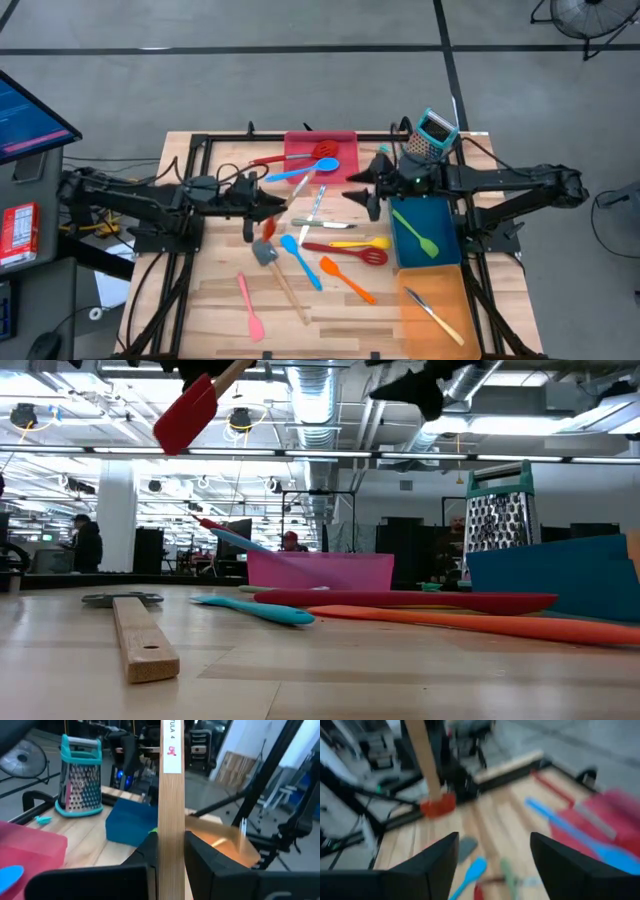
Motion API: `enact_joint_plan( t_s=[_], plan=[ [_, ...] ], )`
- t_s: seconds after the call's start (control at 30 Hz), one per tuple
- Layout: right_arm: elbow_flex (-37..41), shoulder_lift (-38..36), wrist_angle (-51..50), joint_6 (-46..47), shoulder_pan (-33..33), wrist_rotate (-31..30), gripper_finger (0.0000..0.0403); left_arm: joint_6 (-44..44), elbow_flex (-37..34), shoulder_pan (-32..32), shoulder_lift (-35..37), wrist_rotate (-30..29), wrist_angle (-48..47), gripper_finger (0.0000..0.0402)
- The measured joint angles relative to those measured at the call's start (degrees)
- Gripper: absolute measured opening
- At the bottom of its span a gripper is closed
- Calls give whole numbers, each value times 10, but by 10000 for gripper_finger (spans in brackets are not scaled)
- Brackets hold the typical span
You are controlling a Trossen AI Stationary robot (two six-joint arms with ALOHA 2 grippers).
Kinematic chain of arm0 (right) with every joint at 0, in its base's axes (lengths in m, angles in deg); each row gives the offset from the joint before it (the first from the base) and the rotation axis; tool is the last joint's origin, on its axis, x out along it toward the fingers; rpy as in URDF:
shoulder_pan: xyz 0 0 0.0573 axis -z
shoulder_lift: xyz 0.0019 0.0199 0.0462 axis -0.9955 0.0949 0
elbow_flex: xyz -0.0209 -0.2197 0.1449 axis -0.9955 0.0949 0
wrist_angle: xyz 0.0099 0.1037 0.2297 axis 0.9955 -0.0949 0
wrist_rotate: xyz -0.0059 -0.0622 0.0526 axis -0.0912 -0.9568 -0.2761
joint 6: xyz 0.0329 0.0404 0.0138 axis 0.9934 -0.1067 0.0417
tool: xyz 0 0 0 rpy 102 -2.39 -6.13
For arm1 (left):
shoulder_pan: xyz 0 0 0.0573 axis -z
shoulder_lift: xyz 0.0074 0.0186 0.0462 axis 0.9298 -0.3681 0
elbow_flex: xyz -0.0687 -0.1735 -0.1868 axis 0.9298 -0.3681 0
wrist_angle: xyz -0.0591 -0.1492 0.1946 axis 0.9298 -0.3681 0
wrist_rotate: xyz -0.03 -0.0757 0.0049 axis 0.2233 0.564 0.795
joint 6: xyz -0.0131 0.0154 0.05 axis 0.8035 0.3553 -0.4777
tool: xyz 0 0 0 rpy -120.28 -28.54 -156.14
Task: Pick & Place Kitchen Items
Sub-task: Put the orange spatula into blue bin
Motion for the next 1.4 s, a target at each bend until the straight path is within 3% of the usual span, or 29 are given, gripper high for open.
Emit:
enact_joint_plan(
  t_s=[0.33,0.6,0.93,1.1,1.4],
  plan=[
    [-1,41,196,-72,24,7,271,13,1,-8,-17,-6,77,41],
    [-88,112,190,-71,24,7,271,-23,1,-8,-69,-46,84,41],
    [-160,133,67,-55,24,0,272,-103,1,-8,-71,-175,95,43],
    [-160,133,70,-55,25,-8,272,-110,1,-8,-66,-218,100,43],
    [-170,162,151,-55,30,-40,272,-157,0,-8,-90,-222,109,43]
  ],
)
